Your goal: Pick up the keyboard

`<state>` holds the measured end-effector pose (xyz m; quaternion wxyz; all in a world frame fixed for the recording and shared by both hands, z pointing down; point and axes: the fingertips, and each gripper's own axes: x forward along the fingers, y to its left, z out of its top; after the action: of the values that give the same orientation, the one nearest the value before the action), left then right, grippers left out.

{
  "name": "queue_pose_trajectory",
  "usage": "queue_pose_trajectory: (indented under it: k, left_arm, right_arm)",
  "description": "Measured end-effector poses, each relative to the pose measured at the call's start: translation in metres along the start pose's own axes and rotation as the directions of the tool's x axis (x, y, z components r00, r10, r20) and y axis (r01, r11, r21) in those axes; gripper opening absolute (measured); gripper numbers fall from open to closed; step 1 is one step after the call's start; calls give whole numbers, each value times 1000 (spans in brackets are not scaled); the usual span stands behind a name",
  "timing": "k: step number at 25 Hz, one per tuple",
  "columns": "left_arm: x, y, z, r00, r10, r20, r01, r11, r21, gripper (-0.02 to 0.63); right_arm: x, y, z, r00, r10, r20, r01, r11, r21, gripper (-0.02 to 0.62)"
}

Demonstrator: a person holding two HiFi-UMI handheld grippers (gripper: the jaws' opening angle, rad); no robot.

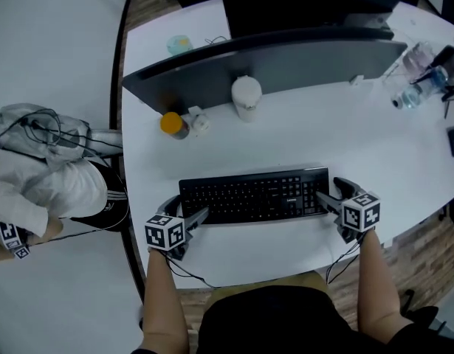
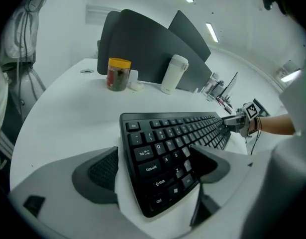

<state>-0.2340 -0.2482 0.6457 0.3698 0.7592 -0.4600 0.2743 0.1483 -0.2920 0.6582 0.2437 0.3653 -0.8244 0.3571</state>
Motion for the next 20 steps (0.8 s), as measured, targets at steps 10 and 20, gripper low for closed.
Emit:
queue_pose_trajectory:
  k: [10, 20]
  left_arm:
    - [20, -9, 10, 999, 31, -16, -31, 1000, -3, 449]
    - [23, 2, 10, 995, 98, -11, -98, 995, -16, 446]
  right_arm:
    - [10, 11, 8, 999, 35, 17, -37, 996, 86, 314]
    - [13, 10, 5, 1000, -5, 2, 5, 1000, 22, 311]
